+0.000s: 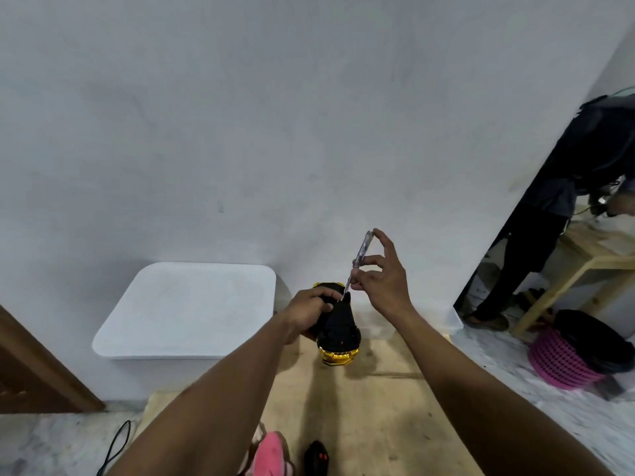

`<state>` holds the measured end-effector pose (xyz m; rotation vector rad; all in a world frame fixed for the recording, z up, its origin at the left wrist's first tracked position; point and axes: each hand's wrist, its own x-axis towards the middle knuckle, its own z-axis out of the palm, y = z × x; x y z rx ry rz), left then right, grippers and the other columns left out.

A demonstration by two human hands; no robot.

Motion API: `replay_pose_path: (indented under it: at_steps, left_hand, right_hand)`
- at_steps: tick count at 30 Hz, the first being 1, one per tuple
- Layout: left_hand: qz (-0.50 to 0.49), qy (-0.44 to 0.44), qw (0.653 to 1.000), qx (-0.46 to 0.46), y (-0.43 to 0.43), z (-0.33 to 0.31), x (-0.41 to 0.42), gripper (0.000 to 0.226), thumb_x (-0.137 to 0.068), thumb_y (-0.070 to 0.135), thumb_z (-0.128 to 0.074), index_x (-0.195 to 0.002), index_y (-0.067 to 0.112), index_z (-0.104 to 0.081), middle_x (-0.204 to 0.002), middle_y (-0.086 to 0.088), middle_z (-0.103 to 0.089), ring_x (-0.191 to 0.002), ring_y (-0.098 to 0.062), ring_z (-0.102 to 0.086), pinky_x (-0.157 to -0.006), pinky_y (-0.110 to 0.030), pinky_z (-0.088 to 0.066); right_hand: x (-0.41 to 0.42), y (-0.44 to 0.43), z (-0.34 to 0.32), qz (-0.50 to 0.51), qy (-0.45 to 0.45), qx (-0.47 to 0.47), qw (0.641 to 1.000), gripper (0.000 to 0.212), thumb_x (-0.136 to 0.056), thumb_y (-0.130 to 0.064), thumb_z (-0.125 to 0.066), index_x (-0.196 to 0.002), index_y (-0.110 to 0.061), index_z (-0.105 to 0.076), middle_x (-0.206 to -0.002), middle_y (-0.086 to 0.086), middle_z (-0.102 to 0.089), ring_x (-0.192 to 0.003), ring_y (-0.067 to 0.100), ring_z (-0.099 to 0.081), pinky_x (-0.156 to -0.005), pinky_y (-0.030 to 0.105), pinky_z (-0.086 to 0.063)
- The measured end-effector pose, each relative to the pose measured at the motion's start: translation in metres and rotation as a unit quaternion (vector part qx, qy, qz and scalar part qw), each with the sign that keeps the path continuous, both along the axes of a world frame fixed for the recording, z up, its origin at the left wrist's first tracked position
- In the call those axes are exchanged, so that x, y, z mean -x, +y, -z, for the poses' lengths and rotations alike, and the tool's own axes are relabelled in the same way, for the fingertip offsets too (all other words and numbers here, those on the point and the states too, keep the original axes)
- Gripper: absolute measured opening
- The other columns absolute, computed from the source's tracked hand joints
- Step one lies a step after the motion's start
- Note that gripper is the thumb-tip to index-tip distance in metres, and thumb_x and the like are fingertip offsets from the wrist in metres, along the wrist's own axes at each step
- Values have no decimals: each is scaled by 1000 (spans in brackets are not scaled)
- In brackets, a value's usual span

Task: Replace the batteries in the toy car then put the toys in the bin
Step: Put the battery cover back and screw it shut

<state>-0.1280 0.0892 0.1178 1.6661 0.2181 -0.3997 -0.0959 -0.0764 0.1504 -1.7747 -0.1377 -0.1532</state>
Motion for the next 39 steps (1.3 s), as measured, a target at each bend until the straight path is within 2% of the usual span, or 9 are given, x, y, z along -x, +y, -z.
replay_pose_path:
  at_steps: [7, 14, 21, 30, 32, 35, 39]
  left_hand:
    - [3, 9, 1000, 3, 4, -7, 1, 34, -95, 4, -48, -102, 28, -70, -114, -8, -66, -96, -29, -66, -63, -37, -59]
    - [2, 13, 1000, 2, 3, -8, 5, 34, -96, 5, -48, -105, 28, -71, -117, -8, -65, -95, -28, -66, -58, -33, -57]
    - [1, 12, 1000, 4, 2, -9, 7, 33, -96, 5, -48, -107, 27, -70, -109, -4, -64, -85, -23, -63, -50, -26, -53]
    - [7, 13, 1000, 4, 3, -3, 10, 33, -96, 4, -47, -100, 28, -70, -107, -5, -64, -80, -23, -62, -50, -28, -53]
    - [4, 15, 1000, 5, 3, -1, 10, 33, -96, 4, -47, -100, 28, -69, -105, -5, -64, -79, -23, -62, -50, -28, -53]
    - [-1, 19, 1000, 5, 4, 2, 11, 32, -97, 5, -47, -102, 27, -69, -109, -5, -64, -85, -25, -64, -55, -31, -55]
    - [-12, 22, 1000, 1, 7, 6, 12, 33, -96, 4, -48, -99, 29, -69, -114, -7, -64, -92, -27, -64, -57, -34, -57]
  right_hand:
    - [-4, 7, -2, 7, -27, 31, 999, 87, -86, 4, -67, -146, -47, -31, -99, 11, -67, -65, 25, -73, -69, 34, -63]
    - [-2, 11, -2, -8, -46, 43, 998, 87, -83, 7, -65, -143, -49, -35, -99, 13, -64, -67, 27, -71, -69, 38, -63]
    - [3, 13, -3, -44, -69, 93, 992, 91, -79, 6, -59, -144, -51, -30, -95, 5, -66, -73, 23, -71, -75, 49, -61]
    - [7, 11, -4, -93, -95, 149, 980, 92, -79, 9, -52, -144, -51, -27, -94, 7, -66, -72, 23, -69, -73, 47, -61]
    - [8, 11, -2, -98, -111, 163, 975, 89, -81, 7, -54, -144, -49, -27, -95, 6, -65, -70, 20, -70, -73, 43, -61]
    - [12, 13, -1, -93, -115, 145, 978, 75, -87, -2, -63, -140, -46, -33, -100, 1, -67, -78, 13, -70, -70, 33, -60]
    - [9, 12, 0, -65, -120, 101, 986, 57, -89, 4, -58, -131, -32, -44, -96, 2, -69, -79, 14, -72, -71, 44, -61]
